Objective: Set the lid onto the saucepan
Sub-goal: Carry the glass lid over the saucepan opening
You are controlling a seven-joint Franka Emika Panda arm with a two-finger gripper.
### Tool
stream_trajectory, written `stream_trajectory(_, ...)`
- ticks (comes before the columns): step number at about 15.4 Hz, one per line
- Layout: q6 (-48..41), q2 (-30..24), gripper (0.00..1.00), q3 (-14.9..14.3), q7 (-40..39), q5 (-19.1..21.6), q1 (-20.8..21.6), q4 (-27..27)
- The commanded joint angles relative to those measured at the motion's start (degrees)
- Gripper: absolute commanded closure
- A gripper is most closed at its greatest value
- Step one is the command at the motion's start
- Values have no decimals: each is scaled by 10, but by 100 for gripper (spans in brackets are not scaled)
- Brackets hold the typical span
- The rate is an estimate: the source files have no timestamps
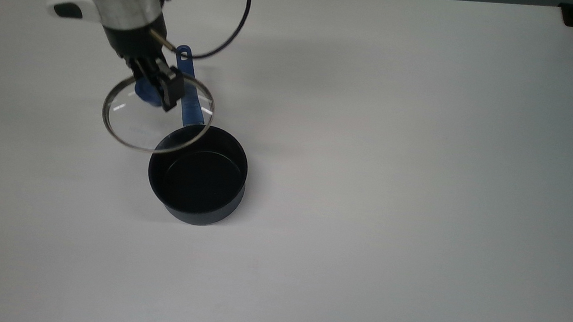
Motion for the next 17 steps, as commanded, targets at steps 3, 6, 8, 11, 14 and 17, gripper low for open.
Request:
stream_trajectory(3,70,62,53,-2,70,7,24,31)
stream_trajectory(6,79,77,53,1,77,5,35,28)
stream_trajectory(8,80,83,53,2,78,3,42,27)
stream_trajectory(11,80,86,53,2,78,2,47,26)
stream_trajectory(14,80,86,51,11,77,-1,46,19)
stream_trajectory(17,80,86,44,13,77,-6,46,15)
